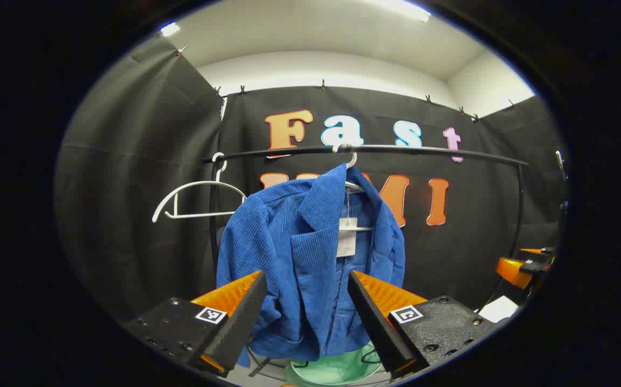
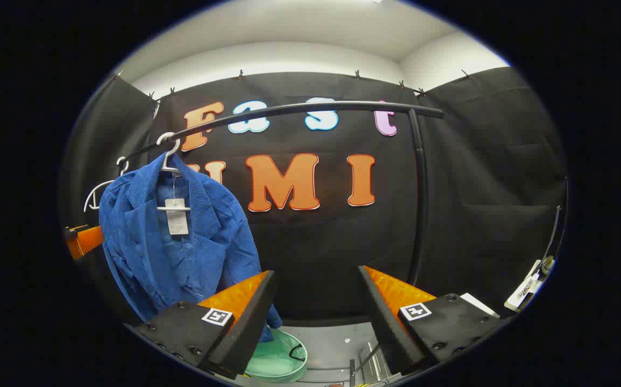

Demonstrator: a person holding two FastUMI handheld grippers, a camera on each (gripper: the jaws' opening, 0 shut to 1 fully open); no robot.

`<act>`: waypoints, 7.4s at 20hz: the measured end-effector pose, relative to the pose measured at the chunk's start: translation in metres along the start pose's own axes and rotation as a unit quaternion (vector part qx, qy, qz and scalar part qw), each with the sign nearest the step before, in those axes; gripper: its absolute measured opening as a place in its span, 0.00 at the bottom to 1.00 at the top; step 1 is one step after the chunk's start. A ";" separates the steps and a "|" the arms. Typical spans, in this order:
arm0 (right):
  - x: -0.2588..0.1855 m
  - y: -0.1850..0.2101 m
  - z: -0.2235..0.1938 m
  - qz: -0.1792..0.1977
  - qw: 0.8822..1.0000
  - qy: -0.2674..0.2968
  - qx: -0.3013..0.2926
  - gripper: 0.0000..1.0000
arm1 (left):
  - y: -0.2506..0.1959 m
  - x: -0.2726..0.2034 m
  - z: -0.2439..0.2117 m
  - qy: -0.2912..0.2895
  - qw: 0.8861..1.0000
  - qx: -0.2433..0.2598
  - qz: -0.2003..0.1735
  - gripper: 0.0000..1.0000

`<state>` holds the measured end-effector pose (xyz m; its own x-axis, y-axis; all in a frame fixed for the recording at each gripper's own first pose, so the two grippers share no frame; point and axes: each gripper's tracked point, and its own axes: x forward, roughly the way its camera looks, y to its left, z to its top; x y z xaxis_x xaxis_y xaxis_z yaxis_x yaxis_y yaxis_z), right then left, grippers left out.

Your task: Grasp the clothes on the hanger with both hands and then place them into the laundry hamper below.

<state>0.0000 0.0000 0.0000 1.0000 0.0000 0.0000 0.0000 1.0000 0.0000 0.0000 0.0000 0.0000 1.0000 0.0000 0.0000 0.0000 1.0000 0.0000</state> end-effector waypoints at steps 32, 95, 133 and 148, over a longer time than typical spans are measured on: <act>0.032 0.104 -0.006 0.110 0.994 0.006 -0.003 0.98 | -0.003 0.044 -0.026 0.028 0.999 -0.023 0.006 0.96; 0.199 0.165 0.066 0.382 0.855 0.100 0.335 0.12 | 0.060 0.046 0.083 -0.026 0.998 -0.044 0.029 0.00; 0.291 0.128 0.089 0.328 0.854 0.140 0.378 0.07 | 0.150 0.161 0.098 0.033 0.998 0.056 0.021 0.00; 0.301 0.134 -0.004 0.256 0.871 0.199 0.368 0.07 | 0.162 0.136 -0.007 0.104 0.991 0.055 0.057 0.00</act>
<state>0.3015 0.1338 -0.0038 0.7898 0.5923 -0.1593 -0.2988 0.5984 0.7434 0.1364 0.1617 -0.0068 0.9718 0.1236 -0.2006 -0.1007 0.9876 0.1206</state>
